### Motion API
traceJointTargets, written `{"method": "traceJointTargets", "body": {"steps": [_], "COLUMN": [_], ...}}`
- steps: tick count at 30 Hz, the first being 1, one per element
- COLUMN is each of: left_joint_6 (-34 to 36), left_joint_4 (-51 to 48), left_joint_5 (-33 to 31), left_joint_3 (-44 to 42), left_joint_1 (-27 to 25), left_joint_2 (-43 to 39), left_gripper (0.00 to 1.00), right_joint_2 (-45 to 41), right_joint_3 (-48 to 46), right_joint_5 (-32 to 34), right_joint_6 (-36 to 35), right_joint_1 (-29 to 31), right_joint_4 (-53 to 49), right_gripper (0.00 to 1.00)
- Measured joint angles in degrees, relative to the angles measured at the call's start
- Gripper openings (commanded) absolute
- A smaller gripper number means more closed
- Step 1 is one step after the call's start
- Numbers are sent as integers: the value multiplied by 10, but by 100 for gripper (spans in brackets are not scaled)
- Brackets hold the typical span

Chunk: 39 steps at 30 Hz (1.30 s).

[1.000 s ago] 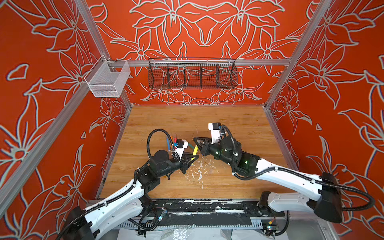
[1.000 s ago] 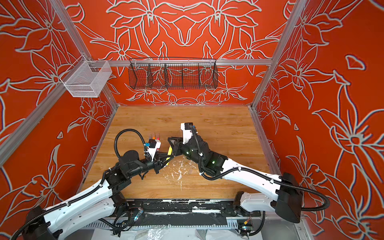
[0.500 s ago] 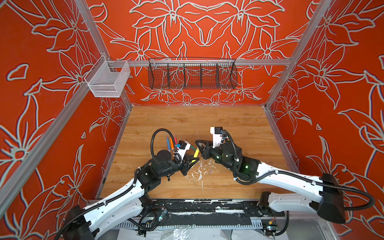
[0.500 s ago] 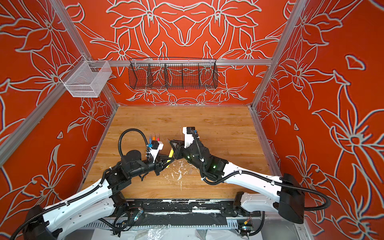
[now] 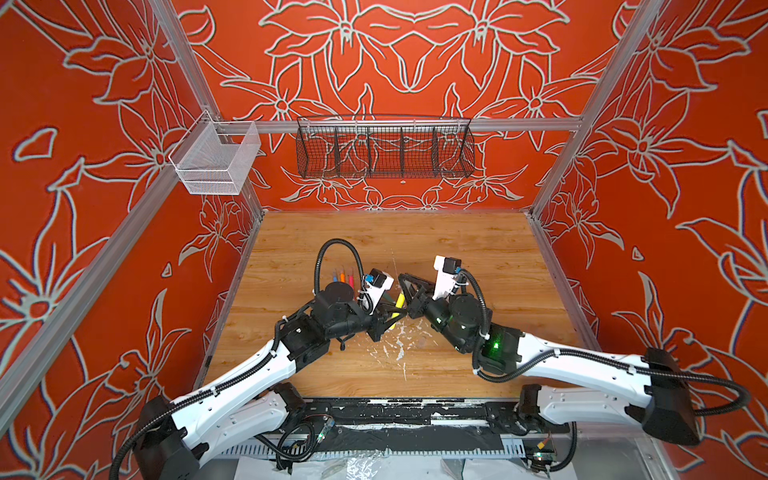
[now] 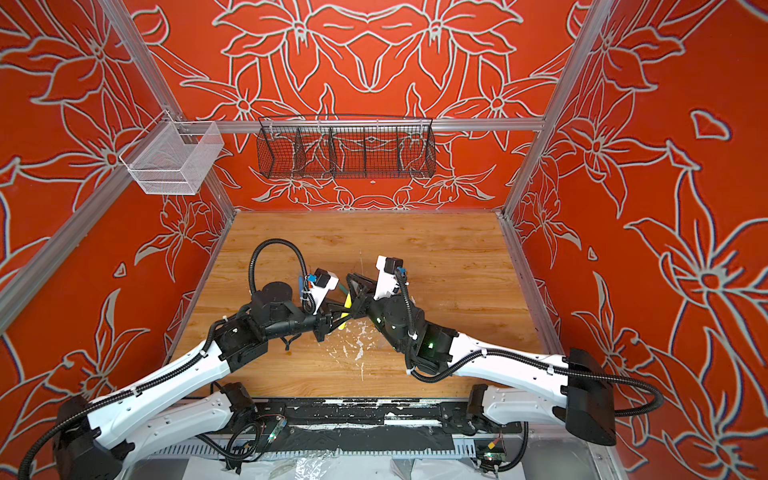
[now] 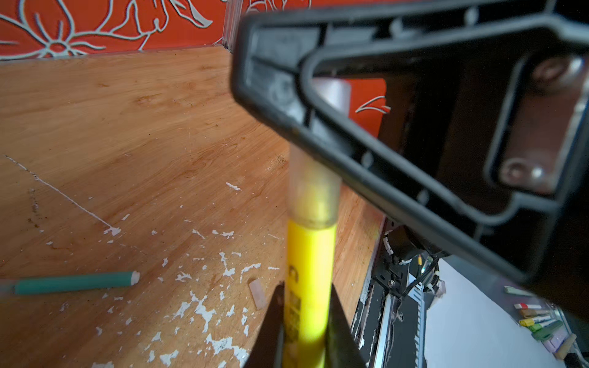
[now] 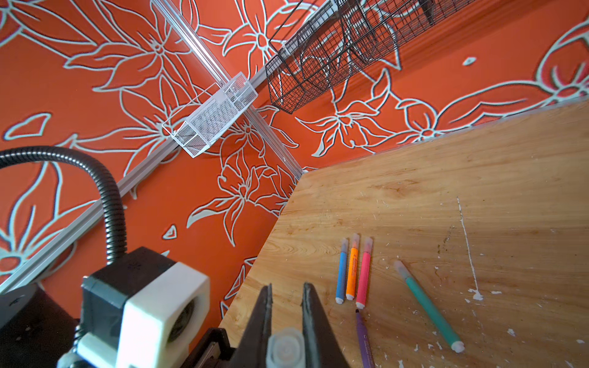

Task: Insert the pens into the pen caps
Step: 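Open the right gripper off the cap and withdraw it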

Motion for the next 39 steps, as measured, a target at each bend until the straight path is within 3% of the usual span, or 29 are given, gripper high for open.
{"method": "traceJointTargets", "body": {"steps": [8, 12, 14, 16, 18, 22, 29, 39], "left_joint_6": [6, -3, -42, -77, -110, -164, -226, -283], "left_joint_4": [-8, 24, 70, 97, 106, 98, 56, 24], "left_joint_5": [50, 73, 10, -59, -110, -174, -223, -246], "left_joint_3": [9, -14, -37, -62, -93, -153, -158, -77], "left_joint_1": [19, 19, 38, 66, 71, 71, 70, 68], "left_joint_2": [15, 6, -9, -29, -49, -57, 3, 158], "left_gripper": [0, 0, 0, 0, 0, 0, 0, 0], "right_joint_2": [-6, -39, -66, -93, -122, -187, -244, -160], "right_joint_3": [-8, 0, 0, -4, -8, -32, -87, -129], "right_joint_5": [28, 30, 17, 5, -2, -5, -1, 22], "right_joint_6": [3, 2, -4, -14, -19, -24, -58, -103], "right_joint_1": [9, 14, 29, 34, 3, -117, -275, -430], "right_joint_4": [-2, -67, -145, -212, -265, -344, -417, -399], "right_gripper": [0, 31, 44, 48, 49, 52, 56, 54]}}
